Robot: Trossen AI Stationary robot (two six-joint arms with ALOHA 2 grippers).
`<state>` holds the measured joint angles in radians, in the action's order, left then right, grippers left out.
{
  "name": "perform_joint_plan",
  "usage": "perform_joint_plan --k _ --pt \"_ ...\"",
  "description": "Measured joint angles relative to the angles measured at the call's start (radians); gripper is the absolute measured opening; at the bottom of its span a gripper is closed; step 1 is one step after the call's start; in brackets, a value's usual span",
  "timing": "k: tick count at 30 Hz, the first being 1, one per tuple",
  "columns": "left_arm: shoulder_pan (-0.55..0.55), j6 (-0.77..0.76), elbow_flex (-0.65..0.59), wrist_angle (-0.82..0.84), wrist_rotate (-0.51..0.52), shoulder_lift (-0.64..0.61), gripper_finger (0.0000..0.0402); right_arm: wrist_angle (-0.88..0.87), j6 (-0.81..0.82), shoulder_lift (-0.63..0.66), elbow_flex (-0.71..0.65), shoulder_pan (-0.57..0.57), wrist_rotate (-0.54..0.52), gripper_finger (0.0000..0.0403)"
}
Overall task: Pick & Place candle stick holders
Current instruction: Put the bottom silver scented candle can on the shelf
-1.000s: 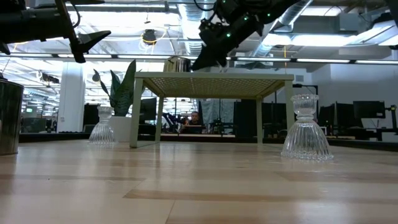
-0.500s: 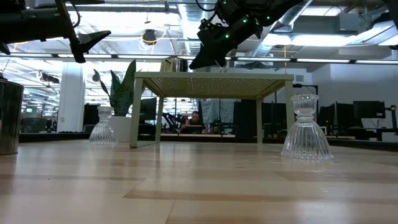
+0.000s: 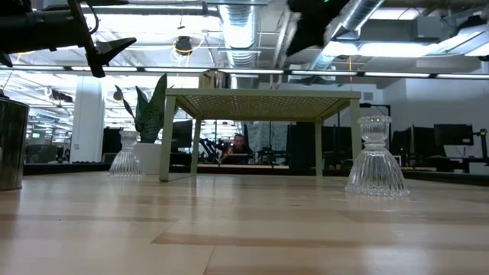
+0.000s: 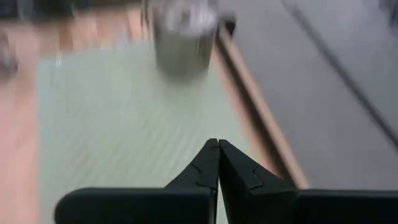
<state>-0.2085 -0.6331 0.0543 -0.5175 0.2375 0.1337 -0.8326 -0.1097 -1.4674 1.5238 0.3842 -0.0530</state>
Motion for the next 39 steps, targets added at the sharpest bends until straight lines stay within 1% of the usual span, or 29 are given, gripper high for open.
perform_joint_plan --k 3,5,7,9,11,14,17,19,23,26,28,30,35,39 --pt "0.000 0.000 0.000 0.000 0.000 0.000 0.0337 -0.220 0.107 0.086 -0.005 -0.051 -0.082 0.0000" --pt "0.000 0.000 0.000 0.000 0.001 0.000 0.0337 -0.330 0.179 0.138 -0.022 -0.096 -0.131 0.0000" --pt "0.000 0.000 0.000 0.000 0.000 0.000 0.0337 -0.408 0.261 0.178 -0.046 -0.150 -0.159 0.0000" --pt "0.000 0.000 0.000 0.000 0.001 0.000 0.0337 -0.463 0.354 0.218 -0.081 -0.208 -0.147 0.0004" --pt "0.000 0.000 0.000 0.000 0.000 0.000 0.0337 -0.542 0.443 0.254 -0.120 -0.266 -0.081 0.0021" --pt "0.000 0.000 0.000 0.000 0.000 0.000 0.0337 -0.596 0.564 0.279 -0.189 -0.385 0.039 0.0069" --pt "0.000 0.000 0.000 0.000 0.000 0.000 0.0337 -0.580 0.655 0.285 -0.244 -0.526 0.136 0.0137" --pt "0.000 0.000 0.000 0.000 0.000 0.000 0.0337 -0.563 0.706 0.280 -0.260 -0.625 0.170 0.0189" --pt "0.000 0.000 0.000 0.000 0.000 0.000 0.0337 -0.503 0.788 0.239 -0.262 -0.797 0.206 0.0288" --pt "0.000 0.000 0.000 0.000 0.000 0.000 0.0337 -0.444 0.811 0.206 -0.262 -0.903 0.284 0.0353" --pt "0.000 0.000 0.000 0.000 0.000 0.000 0.0337 -0.435 0.821 0.176 -0.262 -0.959 0.304 0.0385" --pt "0.000 0.000 0.000 0.000 0.000 0.000 0.0337 -0.445 0.828 0.145 -0.262 -1.007 0.301 0.0393" --pt "0.000 0.000 0.000 0.000 0.000 0.000 0.0337 -0.420 0.860 0.103 -0.262 -1.103 0.261 0.0367" --pt "0.000 0.000 0.000 0.000 0.000 0.000 0.0337 -0.346 0.925 0.070 -0.262 -1.145 0.238 0.0366"
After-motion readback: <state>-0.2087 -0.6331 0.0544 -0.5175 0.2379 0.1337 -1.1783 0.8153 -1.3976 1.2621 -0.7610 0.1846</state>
